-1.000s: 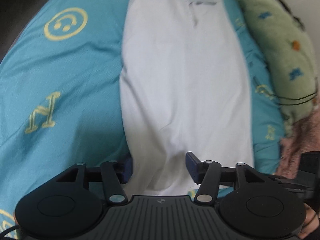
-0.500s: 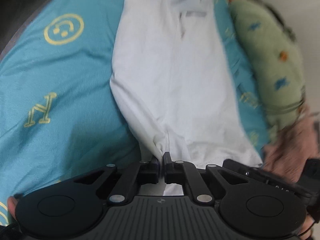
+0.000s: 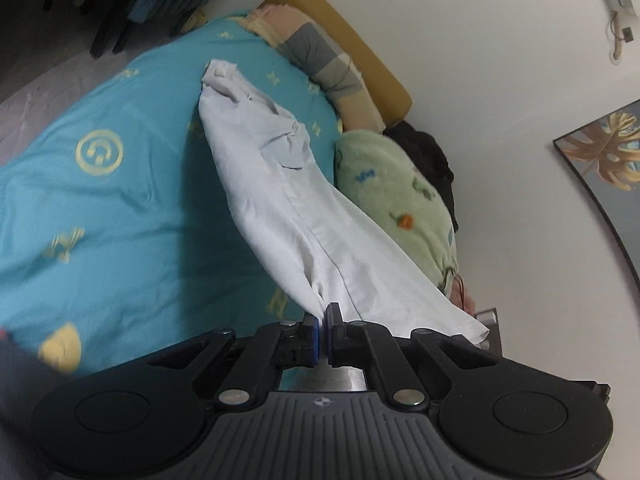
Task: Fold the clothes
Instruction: 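Lift the hem with both grippers and fold it over toward the collar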
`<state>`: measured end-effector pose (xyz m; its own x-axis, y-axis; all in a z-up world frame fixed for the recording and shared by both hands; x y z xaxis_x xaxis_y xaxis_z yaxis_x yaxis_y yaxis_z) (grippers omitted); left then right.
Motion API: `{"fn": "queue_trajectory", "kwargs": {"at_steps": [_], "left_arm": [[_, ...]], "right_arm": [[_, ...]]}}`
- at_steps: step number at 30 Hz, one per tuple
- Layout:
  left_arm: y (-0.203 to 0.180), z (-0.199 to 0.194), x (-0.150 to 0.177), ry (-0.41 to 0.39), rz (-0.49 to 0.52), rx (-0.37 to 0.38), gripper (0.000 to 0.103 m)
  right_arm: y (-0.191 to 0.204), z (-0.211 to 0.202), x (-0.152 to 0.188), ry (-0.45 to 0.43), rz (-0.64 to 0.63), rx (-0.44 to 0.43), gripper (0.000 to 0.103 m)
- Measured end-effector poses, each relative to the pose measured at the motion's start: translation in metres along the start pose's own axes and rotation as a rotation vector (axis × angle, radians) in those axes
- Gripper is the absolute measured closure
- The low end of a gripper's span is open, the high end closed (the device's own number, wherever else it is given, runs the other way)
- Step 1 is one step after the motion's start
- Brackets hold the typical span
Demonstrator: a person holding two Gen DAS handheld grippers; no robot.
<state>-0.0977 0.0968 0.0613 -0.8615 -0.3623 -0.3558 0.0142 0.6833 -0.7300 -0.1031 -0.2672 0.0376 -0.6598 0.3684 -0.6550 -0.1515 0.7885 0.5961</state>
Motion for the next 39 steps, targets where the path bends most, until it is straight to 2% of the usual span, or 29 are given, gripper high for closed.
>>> {"fn": "queue_trajectory", "kwargs": {"at_steps": [3, 6, 10, 14, 18, 22, 26, 33, 36, 39], "left_arm": [[0.015, 0.003, 0.040, 0.032, -0.021, -0.016, 0.099], [0.024, 0.009, 0.064, 0.058, -0.034, -0.030, 0.099], [0.027, 0.021, 0.051, 0.042, -0.050, -0.052, 0.099], [0.022, 0.037, 0.007, -0.010, -0.069, -0.074, 0.099], [0.017, 0.067, -0.051, -0.097, -0.070, -0.120, 0.099], [0.020, 0.109, -0.105, -0.165, -0.040, -0.172, 0.099], [0.027, 0.157, -0.149, -0.210, 0.006, -0.218, 0.099], [0.055, 0.259, -0.190, -0.248, 0.157, -0.307, 0.098], [0.076, 0.301, -0.193, -0.209, 0.215, -0.356, 0.098], [0.094, 0.326, -0.190, -0.167, 0.266, -0.389, 0.097]], "right_arm": [[-0.003, -0.023, 0.033, 0.032, -0.002, 0.000, 0.094], [-0.009, -0.040, 0.064, 0.058, 0.018, 0.008, 0.094], [-0.015, -0.032, 0.062, 0.055, 0.038, 0.014, 0.094], [-0.016, 0.001, 0.025, 0.023, 0.025, 0.023, 0.094], [-0.019, 0.056, -0.022, -0.013, 0.024, 0.031, 0.094], [-0.027, 0.116, -0.061, -0.044, 0.010, 0.065, 0.094], [-0.049, 0.173, -0.085, -0.046, -0.011, 0.101, 0.094], [-0.109, 0.263, -0.093, -0.083, -0.100, 0.181, 0.094], [-0.137, 0.303, -0.084, -0.045, -0.146, 0.238, 0.093], [-0.163, 0.332, -0.068, 0.004, -0.142, 0.303, 0.092]]}}
Point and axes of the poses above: each gripper's, at about its wrist camera, not at the fingertips, and z roughly the way its jaws point, y to its left, x to its underside, the point moved 4 cm from there along z, roughly the way its jaws point, and after that the axes turned 2 degrees about -y, right-handed, at the moved point
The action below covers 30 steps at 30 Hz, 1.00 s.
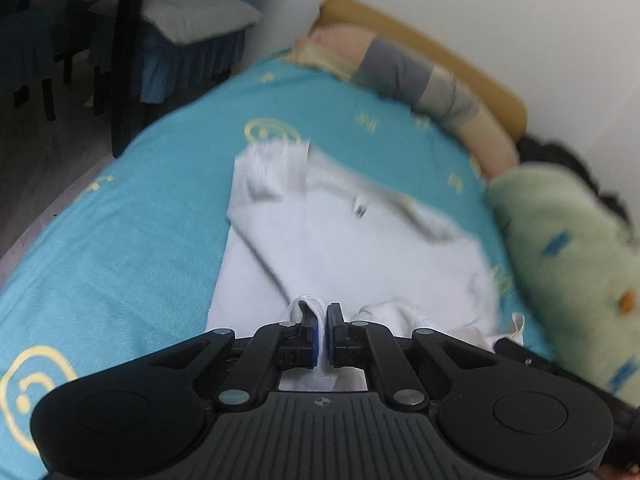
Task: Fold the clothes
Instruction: 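Lift the hem with both grippers and fold it over toward the collar, then open both grippers and move them over the folded T-shirt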
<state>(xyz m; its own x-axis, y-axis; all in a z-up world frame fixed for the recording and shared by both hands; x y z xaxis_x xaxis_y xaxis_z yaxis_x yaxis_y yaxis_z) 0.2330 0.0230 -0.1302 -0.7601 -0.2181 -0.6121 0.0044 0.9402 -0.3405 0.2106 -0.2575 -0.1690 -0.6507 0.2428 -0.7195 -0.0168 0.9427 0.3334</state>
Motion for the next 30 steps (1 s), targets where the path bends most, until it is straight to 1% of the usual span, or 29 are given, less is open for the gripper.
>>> {"fn": "queue_trajectory", "kwargs": {"at_steps": [2, 3, 4, 5, 6, 7, 8, 9, 10, 11, 14, 15, 16, 20, 24, 27, 30], "left_arm": [[0.003, 0.017, 0.006, 0.019, 0.036, -0.013, 0.097], [0.003, 0.018, 0.007, 0.020, 0.043, -0.013, 0.095], [0.003, 0.017, 0.008, 0.019, 0.052, -0.014, 0.095], [0.001, 0.015, 0.007, 0.018, 0.064, -0.016, 0.095], [-0.001, 0.012, 0.006, 0.016, 0.077, -0.018, 0.094], [-0.004, 0.007, 0.006, 0.012, 0.089, -0.022, 0.088], [-0.008, -0.002, 0.005, 0.003, 0.101, -0.030, 0.081], [-0.012, -0.010, 0.005, -0.006, 0.113, -0.038, 0.062], [-0.016, -0.019, 0.004, -0.014, 0.125, -0.046, 0.045], [-0.021, -0.029, 0.004, -0.026, 0.141, -0.053, 0.041], [-0.036, -0.068, 0.008, -0.063, 0.194, -0.059, 0.030], [-0.040, -0.081, 0.010, -0.076, 0.206, -0.060, 0.022], [-0.045, -0.096, 0.013, -0.094, 0.214, -0.057, 0.020], [-0.059, -0.151, 0.026, -0.144, 0.232, -0.037, 0.019], [-0.064, -0.198, 0.039, -0.200, 0.224, -0.015, 0.009], [-0.066, -0.224, 0.051, -0.248, 0.238, -0.020, 0.005], [-0.067, -0.242, 0.065, -0.268, 0.233, -0.027, 0.004]], "right_arm": [[-0.006, 0.007, 0.006, 0.003, 0.018, 0.008, 0.090], [-0.008, 0.008, 0.008, 0.001, 0.024, 0.014, 0.086], [-0.009, 0.008, 0.009, -0.002, 0.029, 0.021, 0.078], [-0.008, 0.004, 0.006, -0.001, 0.033, 0.019, 0.073], [-0.007, 0.000, 0.003, 0.000, 0.036, 0.016, 0.065], [-0.006, -0.004, -0.001, 0.001, 0.040, 0.014, 0.054], [-0.005, -0.009, -0.004, 0.002, 0.044, 0.012, 0.049], [-0.003, -0.013, -0.007, 0.003, 0.048, 0.009, 0.038], [0.001, -0.022, -0.011, -0.010, 0.040, 0.008, 0.030], [0.006, -0.031, -0.014, -0.025, 0.026, 0.009, 0.028], [0.024, -0.066, -0.023, -0.064, -0.025, -0.008, 0.028], [0.030, -0.078, -0.025, -0.076, -0.041, -0.015, 0.028], [0.035, -0.091, -0.026, -0.091, -0.056, -0.020, 0.028], [0.057, -0.141, -0.025, -0.146, -0.120, -0.026, 0.028], [0.072, -0.184, -0.018, -0.189, -0.157, -0.033, 0.028], [0.079, -0.208, -0.011, -0.214, -0.175, -0.034, 0.028], [0.081, -0.222, 0.001, -0.236, -0.180, -0.029, 0.028]]}}
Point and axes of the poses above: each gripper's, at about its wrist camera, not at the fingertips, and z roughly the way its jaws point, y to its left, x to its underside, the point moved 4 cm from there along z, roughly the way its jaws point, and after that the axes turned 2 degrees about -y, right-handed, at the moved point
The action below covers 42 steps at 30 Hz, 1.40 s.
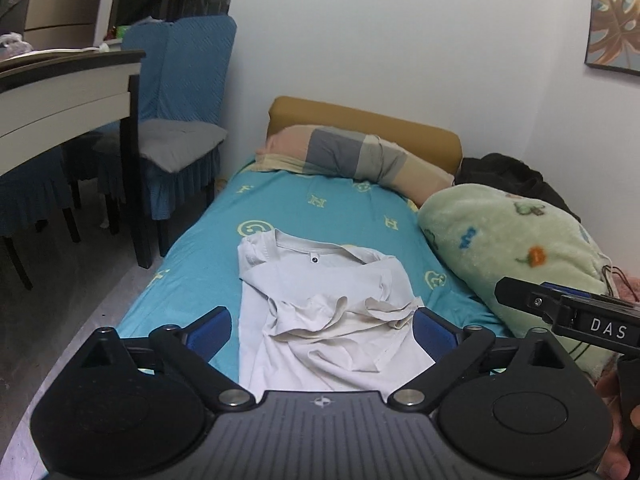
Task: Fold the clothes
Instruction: 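Open both grippers and move them over the folded T-shirt, then grasp the folded T-shirt edge with both grippers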
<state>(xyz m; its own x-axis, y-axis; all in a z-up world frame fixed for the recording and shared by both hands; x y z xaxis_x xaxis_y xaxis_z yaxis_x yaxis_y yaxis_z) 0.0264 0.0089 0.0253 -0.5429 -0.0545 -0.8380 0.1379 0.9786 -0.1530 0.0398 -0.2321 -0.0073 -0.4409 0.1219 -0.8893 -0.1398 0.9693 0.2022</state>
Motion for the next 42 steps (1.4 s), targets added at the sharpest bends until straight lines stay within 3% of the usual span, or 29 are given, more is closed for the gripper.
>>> {"fn": "queue_trajectory", "kwargs": {"at_steps": [12, 16, 19, 23, 24, 28, 29, 32, 36, 42], "left_arm": [[-0.011, -0.017, 0.031, -0.061, 0.030, 0.016, 0.001], [-0.005, -0.008, 0.034, -0.056, 0.027, -0.029, 0.000], [0.001, 0.002, 0.036, -0.019, 0.003, -0.042, 0.000], [0.010, 0.016, 0.046, 0.069, -0.096, 0.035, 0.000], [0.011, 0.020, 0.049, 0.092, -0.112, 0.050, 0.001], [0.013, 0.033, 0.060, 0.176, -0.161, 0.081, 0.001], [0.014, 0.036, 0.063, 0.195, -0.176, 0.087, 0.001], [0.020, 0.047, 0.074, 0.265, -0.254, 0.104, 0.001], [0.039, 0.069, 0.096, 0.404, -0.461, 0.150, 0.001], [0.071, 0.110, 0.145, 0.604, -0.827, 0.163, 0.011]], "right_arm": [[-0.003, -0.008, 0.045, -0.028, 0.015, 0.012, 0.028], [-0.007, -0.006, 0.057, -0.021, 0.022, 0.013, 0.028], [-0.009, -0.006, 0.063, -0.018, 0.010, 0.034, 0.028], [-0.010, -0.005, 0.062, -0.022, -0.013, 0.073, 0.030], [-0.010, -0.005, 0.062, -0.025, -0.019, 0.077, 0.036], [-0.014, -0.003, 0.064, -0.028, 0.000, 0.053, 0.034], [-0.016, -0.002, 0.064, -0.028, 0.023, 0.037, 0.034], [-0.028, 0.004, 0.065, -0.005, 0.134, 0.017, 0.015], [-0.055, 0.015, 0.079, 0.092, 0.404, -0.061, 0.015], [-0.095, 0.034, 0.134, 0.296, 0.854, -0.028, 0.015]]}}
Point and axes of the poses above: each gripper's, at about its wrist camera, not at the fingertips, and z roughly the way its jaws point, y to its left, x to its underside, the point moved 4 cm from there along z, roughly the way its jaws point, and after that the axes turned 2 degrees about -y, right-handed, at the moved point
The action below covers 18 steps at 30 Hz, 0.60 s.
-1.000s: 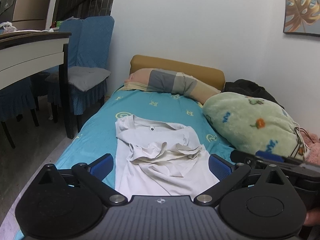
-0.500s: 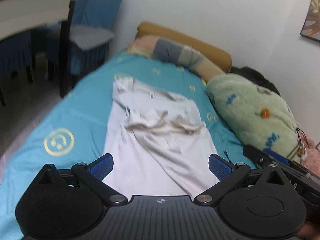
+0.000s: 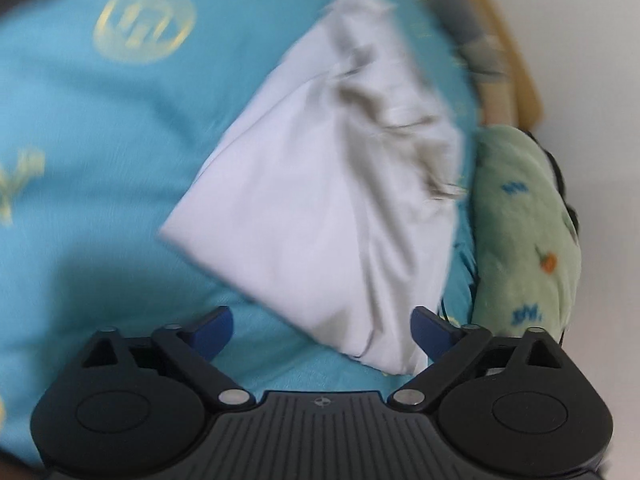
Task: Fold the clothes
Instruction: 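Grasp the folded T-shirt edge with both grippers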
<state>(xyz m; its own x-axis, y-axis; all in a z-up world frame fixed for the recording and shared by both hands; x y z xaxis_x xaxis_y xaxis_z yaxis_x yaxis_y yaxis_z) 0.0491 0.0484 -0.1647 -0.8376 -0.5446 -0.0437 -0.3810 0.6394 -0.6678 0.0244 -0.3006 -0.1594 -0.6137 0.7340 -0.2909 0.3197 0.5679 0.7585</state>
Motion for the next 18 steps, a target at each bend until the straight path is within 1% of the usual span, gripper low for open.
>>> {"fn": "queue_trajectory", "kwargs": {"at_steps": [1, 3, 4, 5, 6, 8, 9, 10, 11, 13, 14, 15, 16, 17, 18], "left_arm": [[0.008, 0.005, -0.002, 0.011, -0.042, 0.001, 0.015], [0.019, 0.008, -0.007, -0.005, -0.099, 0.000, 0.021], [0.021, 0.006, -0.010, -0.035, -0.108, -0.003, 0.025], [0.023, 0.003, -0.013, -0.065, -0.117, -0.006, 0.028], [0.024, 0.000, -0.015, -0.097, -0.121, -0.012, 0.033], [0.028, -0.005, -0.020, -0.146, -0.128, -0.021, 0.036], [0.031, -0.005, -0.021, -0.157, -0.143, -0.015, 0.042], [0.033, -0.006, -0.023, -0.167, -0.155, -0.011, 0.051], [0.034, -0.006, -0.023, -0.173, -0.157, -0.010, 0.056], [0.033, -0.009, -0.024, -0.193, -0.154, -0.005, 0.075], [0.032, -0.012, -0.024, -0.204, -0.155, 0.004, 0.079], [0.030, -0.014, -0.025, -0.215, -0.157, 0.017, 0.087], [0.027, -0.016, -0.026, -0.225, -0.162, 0.037, 0.094], [0.024, -0.018, -0.028, -0.235, -0.167, 0.057, 0.096], [0.022, -0.020, -0.030, -0.245, -0.172, 0.077, 0.096]], "right_arm": [[-0.012, 0.004, 0.004, 0.029, 0.070, 0.012, 0.015], [-0.029, 0.010, 0.013, 0.060, 0.159, 0.032, 0.014], [-0.037, 0.013, 0.018, 0.075, 0.202, 0.042, 0.021], [-0.042, 0.017, 0.021, 0.084, 0.223, 0.055, 0.025], [-0.045, 0.019, 0.022, 0.079, 0.237, 0.057, 0.030], [-0.050, 0.023, 0.023, 0.059, 0.264, 0.053, 0.033], [-0.051, 0.024, 0.020, 0.043, 0.272, 0.047, 0.036], [-0.052, 0.024, 0.017, 0.023, 0.271, 0.053, 0.042], [-0.052, 0.025, 0.015, 0.004, 0.270, 0.061, 0.047], [-0.054, 0.028, 0.011, -0.003, 0.276, 0.069, 0.066], [-0.054, 0.029, 0.010, 0.001, 0.275, 0.061, 0.072], [-0.054, 0.030, 0.008, 0.000, 0.262, 0.064, 0.087], [-0.052, 0.030, 0.006, -0.003, 0.242, 0.068, 0.092], [-0.049, 0.028, 0.005, -0.014, 0.227, 0.056, 0.094], [-0.045, 0.026, 0.004, -0.025, 0.212, 0.043, 0.095]]}}
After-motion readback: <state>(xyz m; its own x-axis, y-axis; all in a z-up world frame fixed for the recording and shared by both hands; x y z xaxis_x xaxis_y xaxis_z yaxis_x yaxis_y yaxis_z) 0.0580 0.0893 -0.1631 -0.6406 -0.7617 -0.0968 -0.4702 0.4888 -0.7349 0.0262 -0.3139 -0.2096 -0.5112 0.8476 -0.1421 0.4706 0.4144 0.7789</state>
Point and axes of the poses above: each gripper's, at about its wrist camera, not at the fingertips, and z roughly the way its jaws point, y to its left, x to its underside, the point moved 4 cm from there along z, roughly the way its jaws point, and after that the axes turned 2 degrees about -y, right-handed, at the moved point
